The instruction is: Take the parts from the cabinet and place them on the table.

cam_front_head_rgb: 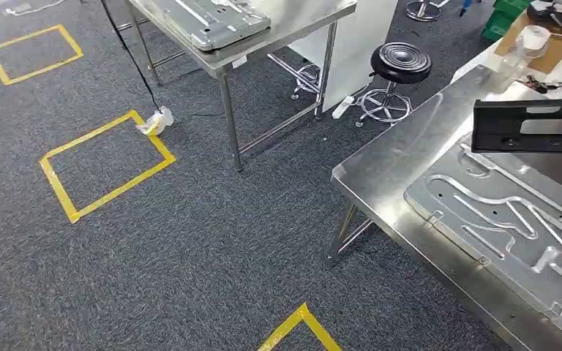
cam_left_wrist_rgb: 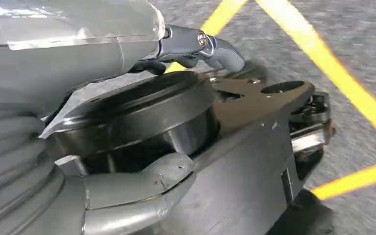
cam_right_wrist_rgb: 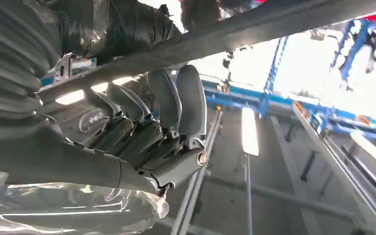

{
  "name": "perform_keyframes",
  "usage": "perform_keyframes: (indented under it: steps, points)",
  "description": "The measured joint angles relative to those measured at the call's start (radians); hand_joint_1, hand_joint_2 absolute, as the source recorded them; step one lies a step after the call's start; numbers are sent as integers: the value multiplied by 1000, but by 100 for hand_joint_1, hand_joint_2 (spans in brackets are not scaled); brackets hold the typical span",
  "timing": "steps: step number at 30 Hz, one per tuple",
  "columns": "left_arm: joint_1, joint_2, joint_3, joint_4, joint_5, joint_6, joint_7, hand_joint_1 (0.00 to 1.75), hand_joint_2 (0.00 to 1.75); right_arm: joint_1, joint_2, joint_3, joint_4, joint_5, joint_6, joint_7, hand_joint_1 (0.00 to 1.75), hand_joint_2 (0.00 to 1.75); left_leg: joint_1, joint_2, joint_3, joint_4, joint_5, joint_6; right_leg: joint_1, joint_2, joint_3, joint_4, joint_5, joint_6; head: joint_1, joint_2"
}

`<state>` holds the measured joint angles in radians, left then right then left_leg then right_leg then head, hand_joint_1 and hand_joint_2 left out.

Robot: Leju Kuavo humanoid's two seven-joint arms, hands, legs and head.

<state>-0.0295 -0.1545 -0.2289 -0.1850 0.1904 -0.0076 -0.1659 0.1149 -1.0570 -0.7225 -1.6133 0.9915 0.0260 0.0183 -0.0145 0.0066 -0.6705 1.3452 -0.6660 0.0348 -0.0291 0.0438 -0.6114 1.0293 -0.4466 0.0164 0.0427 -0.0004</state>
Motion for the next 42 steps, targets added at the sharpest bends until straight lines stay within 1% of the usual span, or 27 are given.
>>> perform_keyframes:
  steps: [1,2,3,4,5,6,8,9,10,13,15,16,17,18,19,20,21,22,23,26,27,30,32,34,35,37,42]
  points:
    - [0,0,0,0,0,0,0,0,175,2,9,0,0,2,1,0,175,175,-1,-1,8,-29,33,6,2,13,2,0,0,0,0,0]
    - [-1,0,0,0,0,0,0,0,175,2,16,0,0,2,1,0,175,175,-2,-6,35,-99,84,13,4,28,3,1,-1,-1,0,0]
    - [0,0,0,0,0,0,2,0,175,2,24,0,0,5,2,1,175,175,-3,-26,73,-191,138,21,4,42,4,1,-1,-1,0,0]
    - [1,0,0,0,0,-1,3,0,175,2,30,0,0,11,4,3,175,175,-4,-78,104,-274,181,29,2,54,3,2,-1,-1,0,0]
    - [5,0,0,0,0,-2,6,0,175,1,43,1,0,23,8,11,175,175,-1,-118,113,-301,175,34,6,66,-1,5,0,2,0,0]
    - [5,0,1,0,0,-2,6,0,175,1,51,6,2,30,11,14,175,175,3,-103,118,-315,174,28,4,79,-5,6,2,8,0,0]
    - [2,-2,1,0,0,-4,6,0,175,0,61,14,10,41,12,23,175,175,-6,-83,126,-317,174,33,-6,106,-9,-4,10,25,-1,0]
    - [2,-2,1,0,0,-6,6,0,175,0,62,17,15,42,12,27,175,175,-2,-68,132,-336,184,38,-4,119,-9,-8,14,33,0,0]
    - [1,-3,1,0,0,-6,6,0,175,1,63,18,16,42,12,28,175,175,1,-63,134,-344,189,40,-7,106,-10,-4,10,31,0,0]
    - [1,-3,1,0,0,-6,6,0,175,1,63,18,16,42,12,28,175,175,1,-63,134,-344,189,40,-7,106,-10,-4,10,31,0,0]
    - [1,-2,1,0,0,-6,6,0,175,0,67,20,19,43,12,29,175,175,1,-60,136,-348,191,42,-8,91,-11,-1,8,30,1,0]
    - [2,-4,1,0,0,-9,3,0,175,-20,74,30,30,58,10,37,175,175,0,-47,143,-361,197,47,1,-8,-32,44,-28,38,2,0]
    - [4,-5,3,0,0,-9,3,0,175,-28,85,60,46,85,0,45,175,175,0,-22,142,-360,196,47,-5,-38,-106,209,-112,54,2,0]
    - [4,-6,6,0,0,-10,3,0,175,-28,108,104,83,109,-10,51,175,175,0,2,140,-351,189,39,-26,-46,-70,162,-50,71,1,0]
    - [4,-6,7,0,0,-10,3,0,175,-35,108,109,89,109,-13,53,175,175,2,6,141,-340,180,31,-31,-51,15,5,1,77,2,0]
    - [2,-3,8,0,0,-10,3,0,175,-40,116,112,95,109,-14,54,175,175,-4,7,137,-340,176,24,-19,-48,20,7,-17,69,2,0]
    - [3,-3,8,0,-1,-11,3,0,175,-41,115,113,98,109,-12,56,175,175,-6,8,137,-330,172,19,-16,-41,20,-9,-10,51,1,0]
    - [2,-3,9,0,-1,-12,4,0,175,-47,119,120,106,109,-4,59,175,175,-7,8,134,-328,162,30,-22,-45,21,-9,-10,44,1,0]
    - [2,-2,9,0,-1,-14,5,0,175,-61,123,136,119,111,3,62,175,175,-7,7,134,-330,169,50,-18,-44,20,-7,-11,43,1,0]
    - [-1,0,10,0,0,-15,11,0,175,-135,142,205,199,132,-23,73,175,175,-5,8,137,-335,171,48,-10,-42,19,-6,-12,33,1,0]
    - [-1,1,10,0,0,-15,11,0,175,-153,149,233,234,132,-42,74,175,175,-2,8,138,-335,172,44,-7,-42,20,-6,-12,29,1,0]
    - [-2,3,12,0,3,-13,11,0,175,-192,176,289,312,126,-80,73,175,175,2,7,138,-339,174,37,-2,-44,20,-5,-12,24,1,0]
    - [-2,4,15,0,3,-12,14,0,175,-220,195,320,352,126,-99,71,175,175,2,7,138,-341,177,27,-1,-44,19,-4,-12,23,1,0]
    - [-2,5,18,0,4,-12,16,0,175,-243,218,354,385,127,-114,71,175,175,3,7,138,-342,177,26,0,-44,19,-4,-12,23,1,0]
    - [-2,5,18,0,6,-11,17,0,175,-256,229,369,399,129,-118,70,0,0,5,7,138,-342,177,25,1,-44,19,-4,-12,23,1,0]
    - [-2,6,19,0,6,-13,17,0,175,-287,252,401,433,134,-130,66,0,0,6,7,138,-342,177,12,0,-44,19,-3,-12,23,1,0]
    - [-2,17,19,0,-3,-32,19,0,175,-377,294,465,509,146,-165,56,0,0,8,8,140,-341,176,8,1,-44,22,-3,-11,22,1,0]
